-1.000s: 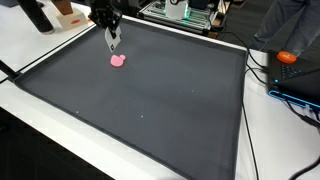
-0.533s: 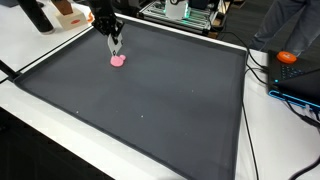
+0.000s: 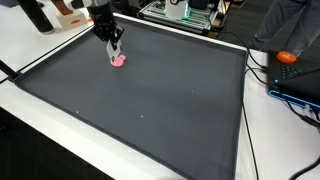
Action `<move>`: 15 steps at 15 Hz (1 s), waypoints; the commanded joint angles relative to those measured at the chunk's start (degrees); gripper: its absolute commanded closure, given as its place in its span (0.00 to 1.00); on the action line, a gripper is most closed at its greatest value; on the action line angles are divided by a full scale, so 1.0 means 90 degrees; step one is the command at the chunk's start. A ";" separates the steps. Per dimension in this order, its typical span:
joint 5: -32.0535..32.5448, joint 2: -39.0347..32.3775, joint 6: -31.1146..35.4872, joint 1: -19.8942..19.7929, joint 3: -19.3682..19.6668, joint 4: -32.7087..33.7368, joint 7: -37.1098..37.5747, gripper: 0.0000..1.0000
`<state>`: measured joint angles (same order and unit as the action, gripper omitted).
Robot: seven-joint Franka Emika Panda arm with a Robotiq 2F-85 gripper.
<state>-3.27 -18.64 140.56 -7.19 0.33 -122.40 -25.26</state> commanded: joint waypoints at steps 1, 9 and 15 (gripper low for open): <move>0.0305 -0.0257 0.0154 0.0083 0.0048 0.0203 0.0354 0.99; 0.0192 -0.0466 0.0472 0.0049 -0.0134 0.0385 0.0253 0.99; 0.0422 -0.0570 0.0533 0.0112 -0.0060 0.0437 0.0419 0.99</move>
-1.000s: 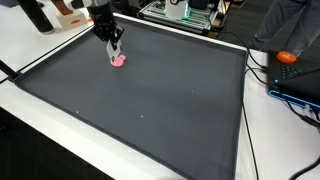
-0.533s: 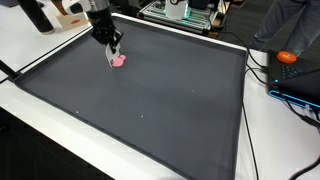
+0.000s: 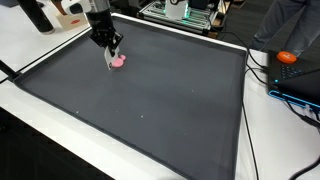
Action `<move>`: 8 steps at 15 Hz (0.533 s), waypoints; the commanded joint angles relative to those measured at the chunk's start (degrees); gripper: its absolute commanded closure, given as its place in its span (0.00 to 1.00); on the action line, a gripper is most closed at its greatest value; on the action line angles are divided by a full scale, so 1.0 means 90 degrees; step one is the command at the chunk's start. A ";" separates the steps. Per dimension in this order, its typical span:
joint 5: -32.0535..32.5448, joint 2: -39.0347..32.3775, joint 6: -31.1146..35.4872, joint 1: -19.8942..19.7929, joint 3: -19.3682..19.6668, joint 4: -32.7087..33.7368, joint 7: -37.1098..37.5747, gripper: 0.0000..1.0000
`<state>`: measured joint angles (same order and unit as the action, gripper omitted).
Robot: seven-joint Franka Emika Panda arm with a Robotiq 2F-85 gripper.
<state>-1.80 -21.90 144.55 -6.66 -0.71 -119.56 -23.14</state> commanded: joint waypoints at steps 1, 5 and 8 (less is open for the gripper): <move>0.0497 -0.0224 -0.0104 0.0135 0.0184 0.0147 0.0359 0.99; 0.1162 -0.0296 -0.0786 0.0271 0.0454 0.0155 0.0887 0.99; 0.1095 -0.0302 -0.1240 0.0172 0.0363 0.0144 0.0718 0.99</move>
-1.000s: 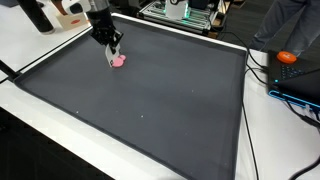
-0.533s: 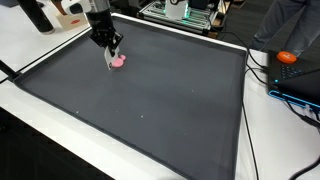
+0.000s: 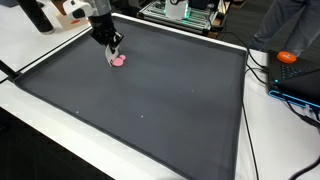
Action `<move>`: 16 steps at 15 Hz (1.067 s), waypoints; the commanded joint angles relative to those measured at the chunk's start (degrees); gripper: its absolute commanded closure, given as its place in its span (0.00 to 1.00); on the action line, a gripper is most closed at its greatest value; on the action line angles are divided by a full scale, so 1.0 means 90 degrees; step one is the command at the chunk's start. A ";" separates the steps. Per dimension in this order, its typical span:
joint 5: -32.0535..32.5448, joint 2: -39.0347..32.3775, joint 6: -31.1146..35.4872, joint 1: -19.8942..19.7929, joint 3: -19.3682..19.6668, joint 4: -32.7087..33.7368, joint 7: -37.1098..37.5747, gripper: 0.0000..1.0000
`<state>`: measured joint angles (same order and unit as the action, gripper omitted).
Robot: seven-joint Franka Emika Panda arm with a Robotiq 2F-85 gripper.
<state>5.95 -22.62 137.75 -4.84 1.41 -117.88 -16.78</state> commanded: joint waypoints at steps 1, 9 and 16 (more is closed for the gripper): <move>0.0195 -0.0215 -0.0563 -0.0060 0.0115 -0.0041 -0.0043 0.99; -0.0364 -0.0389 -0.0384 -0.0336 -0.0155 0.0083 -0.0715 0.99; -0.1283 -0.0588 0.0024 -0.0575 -0.0458 0.0278 -0.1435 0.99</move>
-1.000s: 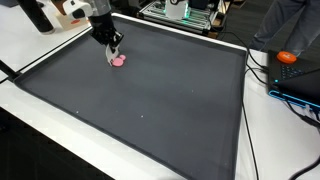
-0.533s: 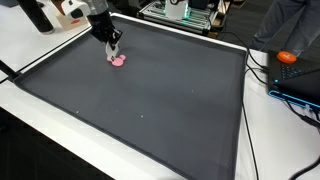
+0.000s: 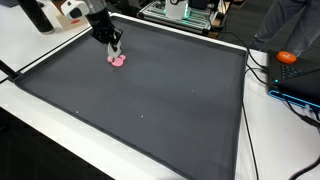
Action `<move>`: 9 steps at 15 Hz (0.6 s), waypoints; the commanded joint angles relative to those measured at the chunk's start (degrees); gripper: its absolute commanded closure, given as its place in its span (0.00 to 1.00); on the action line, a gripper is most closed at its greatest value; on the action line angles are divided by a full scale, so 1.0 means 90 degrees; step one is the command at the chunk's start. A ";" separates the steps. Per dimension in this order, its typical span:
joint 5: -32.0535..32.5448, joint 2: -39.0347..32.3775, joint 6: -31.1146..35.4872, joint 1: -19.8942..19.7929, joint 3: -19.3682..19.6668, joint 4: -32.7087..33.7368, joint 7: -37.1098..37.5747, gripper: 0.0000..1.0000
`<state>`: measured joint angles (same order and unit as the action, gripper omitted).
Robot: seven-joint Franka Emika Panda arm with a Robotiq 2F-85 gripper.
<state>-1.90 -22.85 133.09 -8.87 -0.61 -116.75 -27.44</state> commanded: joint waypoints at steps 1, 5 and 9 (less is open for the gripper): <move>-0.0474 -0.0595 0.0650 -0.0147 -0.0248 0.0177 -0.0282 0.99; -0.0497 -0.0713 0.1154 -0.0144 -0.0301 0.0233 -0.0265 0.99; -0.0455 -0.0810 0.1284 -0.0094 -0.0390 0.0334 -0.0206 0.99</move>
<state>-3.98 -24.28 138.78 -9.77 -2.26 -115.75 -28.57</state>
